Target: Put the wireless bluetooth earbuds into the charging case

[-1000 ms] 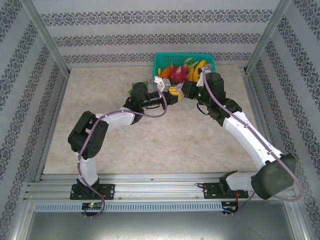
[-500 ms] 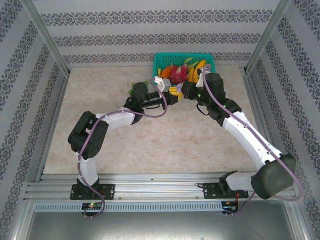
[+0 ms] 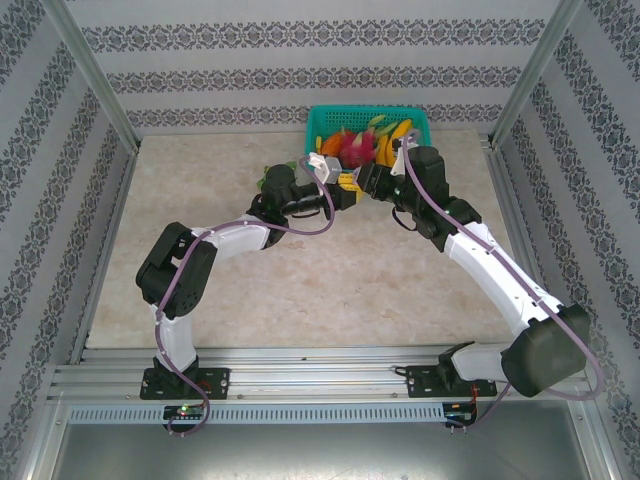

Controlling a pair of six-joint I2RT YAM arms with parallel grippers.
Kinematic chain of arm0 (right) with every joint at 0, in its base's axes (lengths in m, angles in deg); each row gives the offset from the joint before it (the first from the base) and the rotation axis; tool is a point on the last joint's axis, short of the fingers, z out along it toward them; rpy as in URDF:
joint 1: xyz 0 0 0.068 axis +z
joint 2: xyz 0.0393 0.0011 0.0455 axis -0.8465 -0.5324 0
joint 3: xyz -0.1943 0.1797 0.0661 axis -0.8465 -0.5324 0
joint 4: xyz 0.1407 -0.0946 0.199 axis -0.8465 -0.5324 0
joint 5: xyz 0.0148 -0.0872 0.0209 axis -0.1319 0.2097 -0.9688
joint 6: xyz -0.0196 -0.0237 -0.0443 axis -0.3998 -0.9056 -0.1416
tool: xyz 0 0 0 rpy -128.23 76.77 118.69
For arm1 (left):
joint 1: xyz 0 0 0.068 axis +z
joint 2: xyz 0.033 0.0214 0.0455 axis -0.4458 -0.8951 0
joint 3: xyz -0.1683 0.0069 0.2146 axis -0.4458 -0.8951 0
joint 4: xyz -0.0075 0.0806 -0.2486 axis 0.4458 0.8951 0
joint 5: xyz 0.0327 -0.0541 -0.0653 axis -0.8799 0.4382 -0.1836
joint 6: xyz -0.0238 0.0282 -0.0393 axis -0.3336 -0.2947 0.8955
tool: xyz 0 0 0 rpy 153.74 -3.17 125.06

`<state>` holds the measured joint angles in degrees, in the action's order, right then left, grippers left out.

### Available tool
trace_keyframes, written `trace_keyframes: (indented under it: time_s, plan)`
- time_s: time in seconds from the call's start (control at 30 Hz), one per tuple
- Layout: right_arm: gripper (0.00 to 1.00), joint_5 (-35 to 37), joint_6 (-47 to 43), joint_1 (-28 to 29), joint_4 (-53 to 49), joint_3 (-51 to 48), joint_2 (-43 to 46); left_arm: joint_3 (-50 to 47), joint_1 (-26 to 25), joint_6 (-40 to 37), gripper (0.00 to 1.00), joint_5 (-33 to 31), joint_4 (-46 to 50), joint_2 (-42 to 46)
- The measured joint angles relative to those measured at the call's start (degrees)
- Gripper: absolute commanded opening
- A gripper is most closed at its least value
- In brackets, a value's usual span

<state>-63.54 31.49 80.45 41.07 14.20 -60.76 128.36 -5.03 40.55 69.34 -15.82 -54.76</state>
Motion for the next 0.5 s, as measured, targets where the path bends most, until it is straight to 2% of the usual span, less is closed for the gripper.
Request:
trace_keyframes:
  time_s: [0.2, 0.5]
  plan:
    - [0.54, -0.07, 0.44, -1.11, -1.22, 0.52, 0.52, 0.00, 0.00, 0.00, 0.00, -0.20, -0.17, 0.00]
    - [0.56, -0.87, 1.73, -6.64, -5.16, 4.55, 4.83, -0.46, 0.00, -0.22, 0.00, -0.17, -0.46, 0.02]
